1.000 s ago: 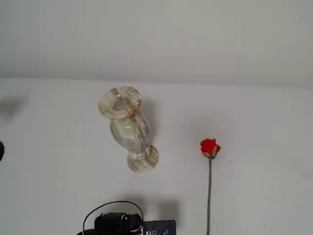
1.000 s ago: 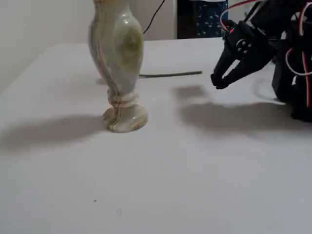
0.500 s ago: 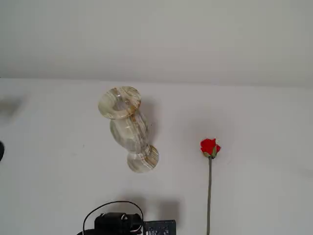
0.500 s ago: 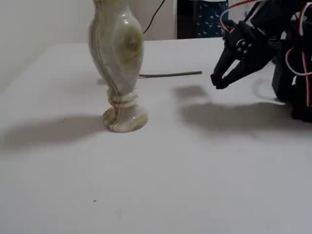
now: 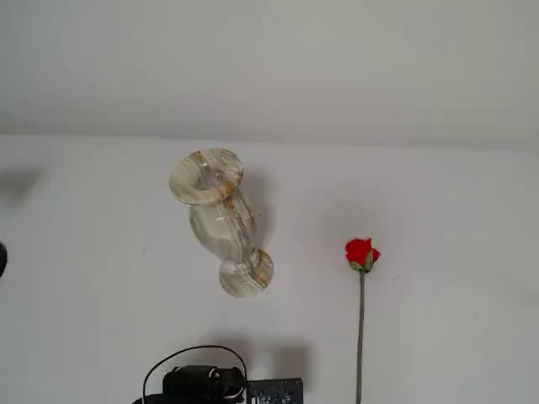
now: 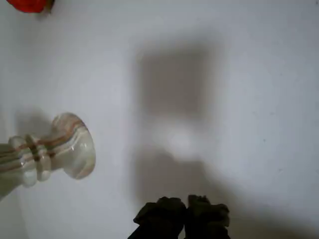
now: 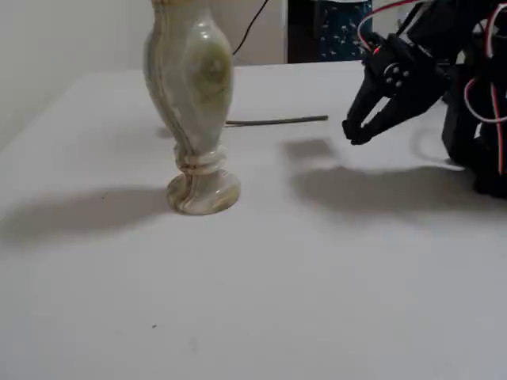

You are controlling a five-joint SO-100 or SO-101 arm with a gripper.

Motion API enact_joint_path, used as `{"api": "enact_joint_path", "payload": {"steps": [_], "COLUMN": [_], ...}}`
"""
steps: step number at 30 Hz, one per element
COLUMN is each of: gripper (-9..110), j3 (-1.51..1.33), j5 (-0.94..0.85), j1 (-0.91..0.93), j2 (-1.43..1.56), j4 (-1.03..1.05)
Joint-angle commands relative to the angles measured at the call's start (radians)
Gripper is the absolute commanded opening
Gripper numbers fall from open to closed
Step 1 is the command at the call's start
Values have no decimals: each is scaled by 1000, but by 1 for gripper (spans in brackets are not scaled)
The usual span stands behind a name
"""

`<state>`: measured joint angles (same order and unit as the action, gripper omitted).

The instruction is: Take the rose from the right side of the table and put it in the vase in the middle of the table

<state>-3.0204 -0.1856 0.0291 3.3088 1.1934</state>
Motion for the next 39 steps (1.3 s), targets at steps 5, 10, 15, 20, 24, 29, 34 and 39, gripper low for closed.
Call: {"api": "enact_joint_path", "payload": {"steps": [5, 10, 15, 20, 24, 29, 34, 39], "gripper": [0, 0, 1, 11, 21, 28, 33, 35], "j3": [3, -8, -61, -54, -41, 123, 577, 922], "j5": [-20, 9, 150, 193, 204, 310, 551, 742], "j1": [-25, -38, -23, -17, -5, 38, 118, 141], "j2": [14, 15, 15, 15, -3, -333, -937, -1289], "j4": [-18, -60, -302, -511, -699, -887, -830, -676]}}
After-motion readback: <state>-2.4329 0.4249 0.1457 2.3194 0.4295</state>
